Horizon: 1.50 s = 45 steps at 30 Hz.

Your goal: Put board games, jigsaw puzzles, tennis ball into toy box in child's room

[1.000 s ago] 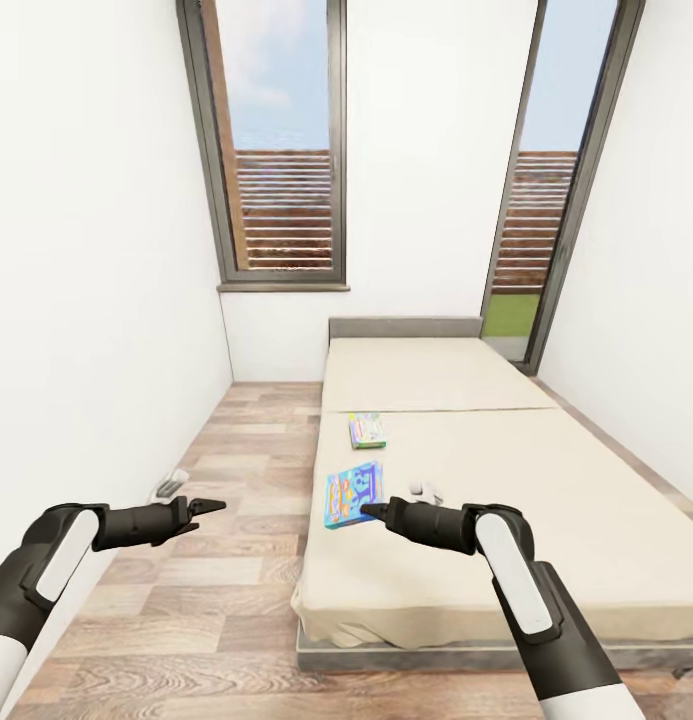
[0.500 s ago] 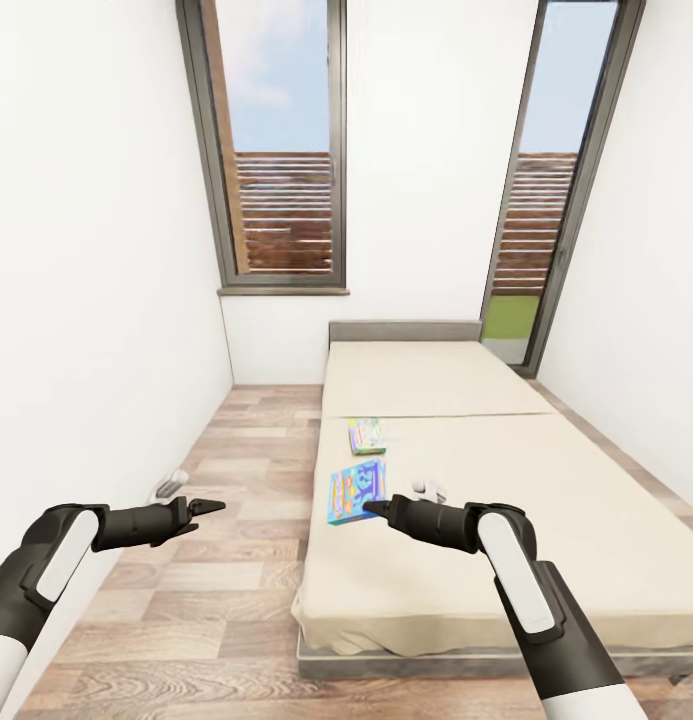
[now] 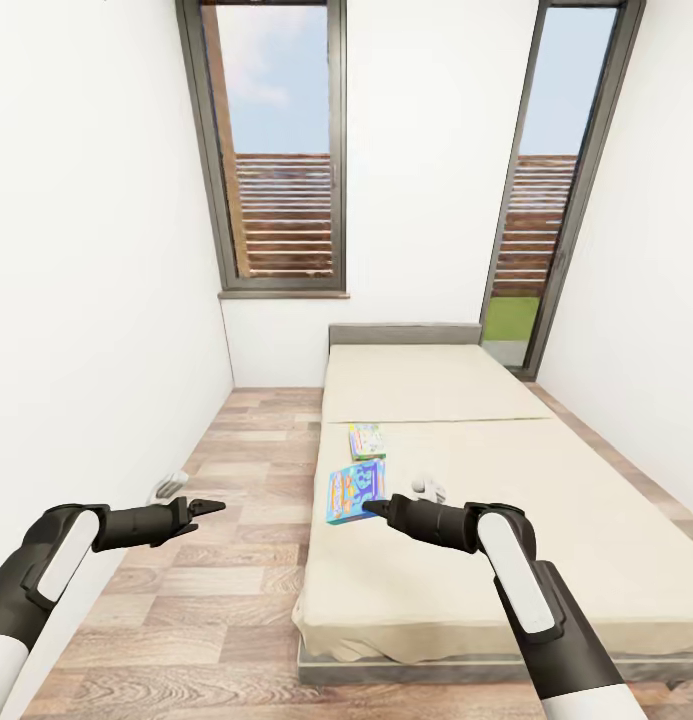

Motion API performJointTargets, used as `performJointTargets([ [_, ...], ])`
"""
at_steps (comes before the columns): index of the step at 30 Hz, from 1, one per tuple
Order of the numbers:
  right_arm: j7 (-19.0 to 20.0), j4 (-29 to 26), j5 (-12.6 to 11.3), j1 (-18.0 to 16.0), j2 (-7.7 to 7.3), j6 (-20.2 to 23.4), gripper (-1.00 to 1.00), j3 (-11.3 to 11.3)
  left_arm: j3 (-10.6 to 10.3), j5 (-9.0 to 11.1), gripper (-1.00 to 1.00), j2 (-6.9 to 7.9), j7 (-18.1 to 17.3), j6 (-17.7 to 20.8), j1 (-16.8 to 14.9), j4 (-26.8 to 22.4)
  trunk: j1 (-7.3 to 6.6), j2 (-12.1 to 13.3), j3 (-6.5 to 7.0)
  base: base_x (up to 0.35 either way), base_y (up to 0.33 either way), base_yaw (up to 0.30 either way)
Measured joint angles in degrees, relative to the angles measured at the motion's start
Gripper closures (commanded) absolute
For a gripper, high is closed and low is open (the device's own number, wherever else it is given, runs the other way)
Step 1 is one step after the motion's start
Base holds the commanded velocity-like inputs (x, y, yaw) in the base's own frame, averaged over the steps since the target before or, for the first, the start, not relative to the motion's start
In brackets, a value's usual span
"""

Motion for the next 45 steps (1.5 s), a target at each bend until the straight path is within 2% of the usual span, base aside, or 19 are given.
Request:
performJointTargets([
  [14,0.0,0.1,-0.1,0.0,0.09,-0.2,1.0,0.1,-0.4,-0.6,-1.0,-0.24,1.1,-0.3,0.0,0.1,-3.08,5.6,2.51,0.0,0.0,0.0],
  [19,0.0,0.1,-0.1,0.0,0.04,-0.2,1.0,-0.1,-0.3,-0.7,-1.0,-0.36,3.0,-0.4,0.0,0.1,-3.08,5.6,2.52,0.0,0.0,0.0],
  [29,0.1,0.2,-0.1,0.0,0.09,-0.3,1.0,-0.1,-0.3,-0.7,-1.0,-0.43,3.4,-0.4,0.0,0.1,-3.08,5.6,2.52,0.0,0.0,0.0],
  [37,0.1,0.7,-0.2,0.0,0.09,-2.4,1.0,-0.1,-0.5,-0.8,-1.0,-0.53,3.7,-0.5,0.0,0.1,-3.08,5.6,2.52,0.0,-0.113,-0.006],
  [45,0.2,0.7,-0.1,0.0,0.07,-2.5,1.0,-1.4,-0.5,-0.9,-1.0,-0.56,3.7,-0.4,0.0,0.1,-3.08,5.6,2.52,0.0,-0.129,-0.228],
])
